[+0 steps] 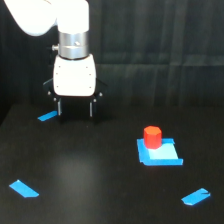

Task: Pick up the red object from the table

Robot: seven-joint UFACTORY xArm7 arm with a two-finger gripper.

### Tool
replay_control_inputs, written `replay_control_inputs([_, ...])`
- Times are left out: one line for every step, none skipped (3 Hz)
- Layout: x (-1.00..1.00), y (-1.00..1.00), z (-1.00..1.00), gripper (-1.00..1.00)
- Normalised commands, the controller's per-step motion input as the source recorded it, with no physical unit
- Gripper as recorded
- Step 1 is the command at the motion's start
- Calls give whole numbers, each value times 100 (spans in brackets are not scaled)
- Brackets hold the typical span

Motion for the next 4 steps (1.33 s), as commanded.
replay_control_inputs([88,-15,4,100])
replay_control_inputs([96,-21,-2,100])
replay_control_inputs([100,-44,-5,100])
replay_control_inputs([95,-36,-10,100])
